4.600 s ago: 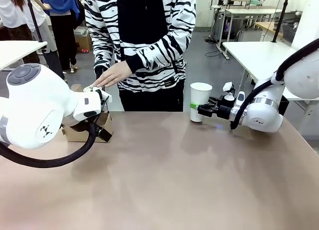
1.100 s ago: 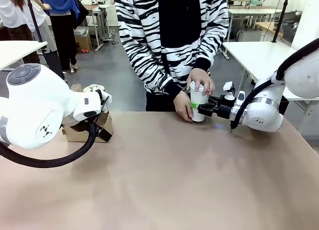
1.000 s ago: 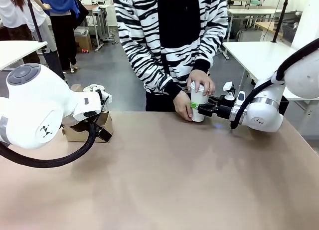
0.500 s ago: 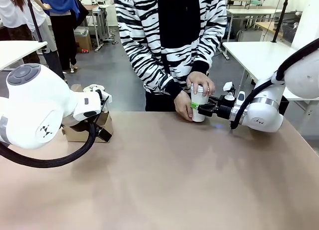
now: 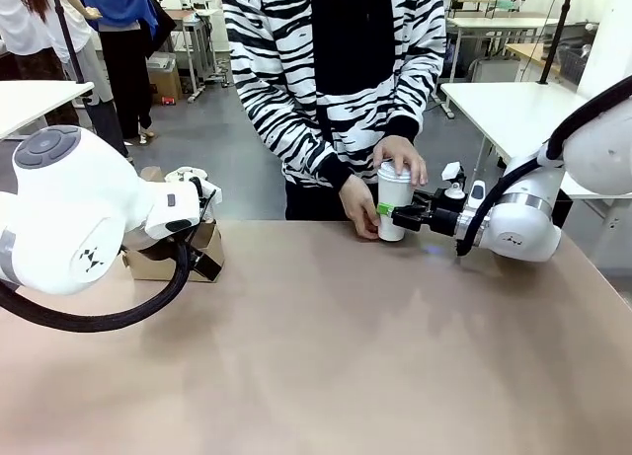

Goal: Pour a drink into a cup and package it in a carrier.
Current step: When a person places the Paper Cup Lid on the 600 ml Paper Cup , lift the 600 ml Paper Cup, then position the Cup Carrier in the center of the table.

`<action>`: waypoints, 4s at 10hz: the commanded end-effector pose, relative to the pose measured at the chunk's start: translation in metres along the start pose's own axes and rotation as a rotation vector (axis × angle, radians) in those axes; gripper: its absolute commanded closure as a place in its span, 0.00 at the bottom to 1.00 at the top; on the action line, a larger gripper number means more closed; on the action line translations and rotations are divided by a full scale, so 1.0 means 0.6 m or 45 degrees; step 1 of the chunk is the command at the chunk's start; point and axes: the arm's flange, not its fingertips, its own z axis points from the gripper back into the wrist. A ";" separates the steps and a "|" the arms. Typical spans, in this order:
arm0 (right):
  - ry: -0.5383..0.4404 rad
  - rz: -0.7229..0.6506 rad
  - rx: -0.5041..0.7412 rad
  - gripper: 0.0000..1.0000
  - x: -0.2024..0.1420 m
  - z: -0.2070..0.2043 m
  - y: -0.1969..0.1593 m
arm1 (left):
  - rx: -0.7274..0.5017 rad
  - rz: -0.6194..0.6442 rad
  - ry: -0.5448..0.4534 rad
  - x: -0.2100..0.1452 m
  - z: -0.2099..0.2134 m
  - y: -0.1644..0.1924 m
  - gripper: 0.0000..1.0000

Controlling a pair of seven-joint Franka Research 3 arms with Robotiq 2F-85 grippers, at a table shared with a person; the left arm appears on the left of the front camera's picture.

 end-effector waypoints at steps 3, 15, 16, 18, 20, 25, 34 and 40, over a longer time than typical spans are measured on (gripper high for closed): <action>0.002 -0.012 -0.007 0.20 0.007 -0.002 0.002 | -0.002 0.000 -0.002 0.000 0.001 0.000 0.00; 0.002 -0.012 -0.007 0.20 0.007 -0.002 0.002 | -0.002 0.000 -0.002 0.000 0.001 0.000 0.00; 0.002 -0.012 -0.007 0.20 0.007 -0.002 0.002 | -0.002 0.000 -0.002 0.000 0.001 0.000 0.00; 0.002 -0.012 -0.007 0.20 0.007 -0.002 0.002 | -0.002 0.000 -0.002 0.000 0.001 0.000 0.00; 0.007 0.023 0.039 0.20 0.053 0.021 0.022 | -0.002 0.000 -0.002 0.000 0.001 0.000 0.00; -0.041 0.027 0.101 0.20 0.353 0.101 0.149 | -0.002 0.000 -0.002 0.000 0.001 0.000 0.00; -0.073 -0.012 0.171 0.20 0.538 0.171 0.264 | -0.002 0.000 -0.002 0.000 0.001 0.000 0.00; -0.073 -0.012 0.171 0.20 0.538 0.171 0.264 | -0.002 0.000 -0.002 0.000 0.001 0.000 0.00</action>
